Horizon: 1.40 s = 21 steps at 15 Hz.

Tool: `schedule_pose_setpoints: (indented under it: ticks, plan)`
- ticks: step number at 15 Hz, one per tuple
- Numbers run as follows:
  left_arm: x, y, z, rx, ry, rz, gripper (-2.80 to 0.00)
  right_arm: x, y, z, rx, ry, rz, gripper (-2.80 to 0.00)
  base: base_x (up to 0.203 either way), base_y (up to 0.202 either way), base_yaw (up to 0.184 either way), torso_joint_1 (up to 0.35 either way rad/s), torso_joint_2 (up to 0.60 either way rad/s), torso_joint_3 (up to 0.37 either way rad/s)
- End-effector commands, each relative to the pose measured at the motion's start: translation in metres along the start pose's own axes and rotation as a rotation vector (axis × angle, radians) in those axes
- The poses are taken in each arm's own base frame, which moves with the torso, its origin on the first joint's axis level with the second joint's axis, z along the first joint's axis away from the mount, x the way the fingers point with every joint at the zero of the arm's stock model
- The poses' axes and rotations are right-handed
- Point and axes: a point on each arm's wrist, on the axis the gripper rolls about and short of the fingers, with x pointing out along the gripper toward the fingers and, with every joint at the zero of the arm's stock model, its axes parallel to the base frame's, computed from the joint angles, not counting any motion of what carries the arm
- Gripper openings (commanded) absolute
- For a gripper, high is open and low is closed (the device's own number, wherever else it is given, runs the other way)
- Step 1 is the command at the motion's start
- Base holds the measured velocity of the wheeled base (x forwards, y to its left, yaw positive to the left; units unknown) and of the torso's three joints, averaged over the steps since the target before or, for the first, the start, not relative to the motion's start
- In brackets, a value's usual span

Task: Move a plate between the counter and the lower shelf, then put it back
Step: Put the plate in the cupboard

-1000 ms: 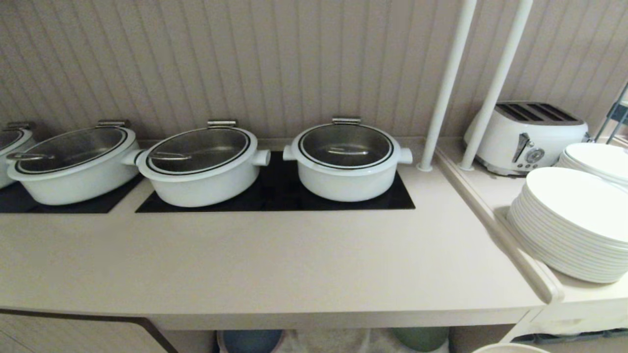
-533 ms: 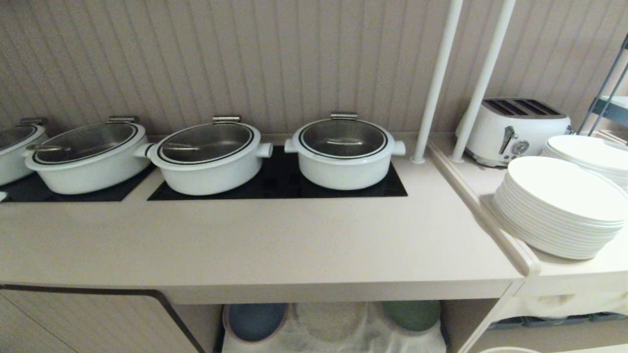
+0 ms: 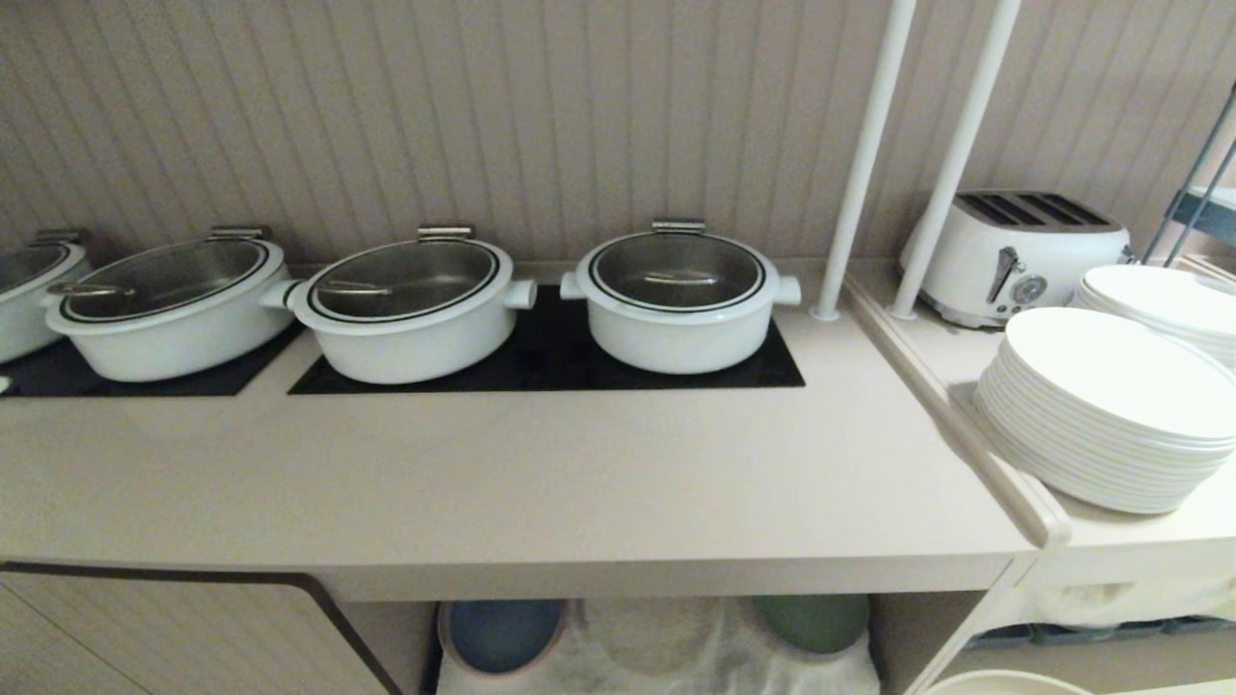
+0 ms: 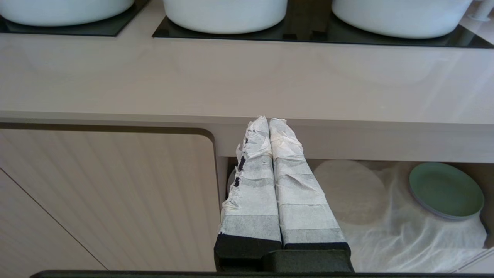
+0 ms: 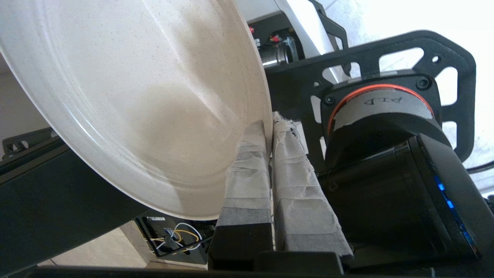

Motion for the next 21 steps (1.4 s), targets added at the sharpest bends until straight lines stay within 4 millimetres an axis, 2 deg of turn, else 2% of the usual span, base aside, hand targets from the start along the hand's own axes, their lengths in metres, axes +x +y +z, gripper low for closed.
schedule_pose_setpoints:
  ticks: [1, 21]
  plan:
    - [0.0000, 0.0000, 0.0000, -0.001, -0.001, 0.000, -2.80, -0.0015, 0.0008, 0.0005, 0.004, -0.001, 0.002, -2.80, 0.000, 0.000, 0.000, 0.000, 0.00, 0.000]
    - [0.0000, 0.0000, 0.0000, -0.001, -0.001, 0.000, -2.80, -0.0052, 0.0033, 0.0016, 0.000, -0.008, 0.032, -2.80, 0.000, 0.000, 0.000, 0.000, 0.00, 0.000]
